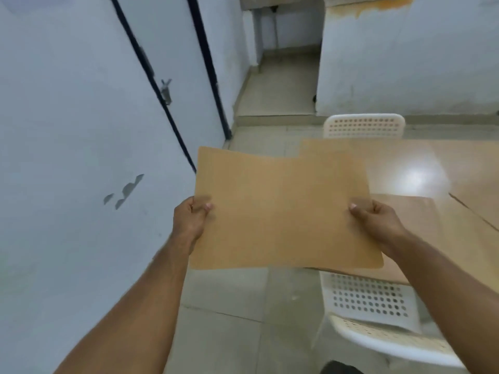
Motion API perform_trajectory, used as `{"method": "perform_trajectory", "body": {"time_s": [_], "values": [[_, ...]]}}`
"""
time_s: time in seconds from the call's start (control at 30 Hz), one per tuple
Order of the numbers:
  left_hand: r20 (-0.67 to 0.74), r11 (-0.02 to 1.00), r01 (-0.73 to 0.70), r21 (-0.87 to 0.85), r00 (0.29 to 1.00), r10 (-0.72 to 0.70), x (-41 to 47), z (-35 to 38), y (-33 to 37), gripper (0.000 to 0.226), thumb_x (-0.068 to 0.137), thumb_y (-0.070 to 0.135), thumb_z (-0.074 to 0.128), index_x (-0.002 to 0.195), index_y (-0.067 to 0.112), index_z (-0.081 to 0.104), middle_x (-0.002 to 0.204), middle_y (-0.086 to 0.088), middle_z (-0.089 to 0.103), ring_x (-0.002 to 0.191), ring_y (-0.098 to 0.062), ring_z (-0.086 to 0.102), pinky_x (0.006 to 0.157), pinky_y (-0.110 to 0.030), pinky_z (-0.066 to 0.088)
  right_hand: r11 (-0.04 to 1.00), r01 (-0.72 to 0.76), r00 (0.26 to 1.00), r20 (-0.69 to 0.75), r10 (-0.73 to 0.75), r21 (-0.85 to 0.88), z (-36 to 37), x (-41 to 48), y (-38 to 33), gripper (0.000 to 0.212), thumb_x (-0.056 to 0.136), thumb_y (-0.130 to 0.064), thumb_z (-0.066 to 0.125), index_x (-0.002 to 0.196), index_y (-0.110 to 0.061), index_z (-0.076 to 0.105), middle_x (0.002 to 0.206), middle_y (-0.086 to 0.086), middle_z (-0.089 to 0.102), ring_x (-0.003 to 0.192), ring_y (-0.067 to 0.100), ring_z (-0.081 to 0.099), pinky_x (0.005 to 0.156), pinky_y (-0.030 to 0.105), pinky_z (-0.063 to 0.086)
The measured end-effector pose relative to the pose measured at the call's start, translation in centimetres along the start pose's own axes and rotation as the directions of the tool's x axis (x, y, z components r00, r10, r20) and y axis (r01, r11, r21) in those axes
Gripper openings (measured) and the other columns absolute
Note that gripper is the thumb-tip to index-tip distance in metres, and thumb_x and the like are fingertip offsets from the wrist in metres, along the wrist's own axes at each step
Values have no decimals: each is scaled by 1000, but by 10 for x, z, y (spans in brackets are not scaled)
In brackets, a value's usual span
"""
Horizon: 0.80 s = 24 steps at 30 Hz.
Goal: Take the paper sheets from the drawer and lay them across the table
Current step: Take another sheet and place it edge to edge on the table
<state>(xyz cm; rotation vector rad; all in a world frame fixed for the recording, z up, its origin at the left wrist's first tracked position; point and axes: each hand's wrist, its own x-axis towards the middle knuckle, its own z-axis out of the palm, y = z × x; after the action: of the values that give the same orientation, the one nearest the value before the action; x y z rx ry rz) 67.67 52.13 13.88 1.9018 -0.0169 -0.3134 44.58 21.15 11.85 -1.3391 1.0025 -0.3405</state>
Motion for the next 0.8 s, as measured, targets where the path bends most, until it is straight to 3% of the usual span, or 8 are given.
{"method": "perform_trajectory", "body": {"time_s": [0.1, 0.23, 0.33, 0.57, 0.7, 0.8], "values": [[-47, 1000, -24, -13, 999, 23, 39, -37, -2, 15, 92, 22, 71, 107, 26, 69, 107, 2, 72, 95, -20, 69, 86, -39, 58, 1000, 18, 1000, 2, -18, 7, 47, 11, -13, 8, 94, -21, 68, 100, -15, 68, 98, 11, 71, 86, 33, 67, 85, 52, 57], [-80, 999, -1, -42, 997, -3, 97, -62, -5, 11, 91, 22, 72, 100, 28, 69, 104, 3, 73, 96, -21, 70, 88, -42, 58, 1000, 19, 999, 26, -18, -17, 109, 49, -35, 13, 93, -19, 68, 105, -12, 69, 97, 12, 70, 84, 31, 66, 88, 52, 56], [-101, 998, 9, -58, 995, -15, 151, -72, 2, 11, 91, 22, 71, 101, 29, 69, 103, 4, 72, 95, -20, 70, 86, -41, 58, 1000, 14, 999, 38, -14, -2, 154, 95, -53, 5, 93, -15, 68, 99, -15, 69, 94, 10, 70, 78, 28, 65, 89, 52, 55], [-122, 999, 37, -7, 992, -37, 298, -81, 39, 8, 93, 21, 68, 92, 29, 67, 102, 2, 71, 90, -20, 69, 80, -36, 57, 1000, 7, 991, 131, -4, -22, 247, 226, -104, 20, 93, -7, 66, 112, -2, 67, 97, 16, 70, 75, 26, 65, 86, 47, 54], [-82, 998, 51, 37, 996, -47, 393, -68, 74, 12, 94, 21, 67, 106, 22, 67, 103, 1, 70, 87, -18, 68, 70, -31, 54, 998, 6, 990, 144, 2, -55, 282, 295, -146, 21, 90, -8, 67, 111, -11, 68, 105, 10, 71, 91, 28, 69, 79, 40, 56], [-28, 999, 32, 39, 999, -31, 457, -44, 97, 18, 95, 21, 67, 113, 19, 66, 101, 1, 69, 84, -15, 67, 63, -28, 51, 1000, 13, 998, 69, -12, -8, 294, 333, -169, 27, 90, -6, 66, 116, -11, 67, 104, 10, 71, 89, 29, 68, 82, 42, 56]]}}
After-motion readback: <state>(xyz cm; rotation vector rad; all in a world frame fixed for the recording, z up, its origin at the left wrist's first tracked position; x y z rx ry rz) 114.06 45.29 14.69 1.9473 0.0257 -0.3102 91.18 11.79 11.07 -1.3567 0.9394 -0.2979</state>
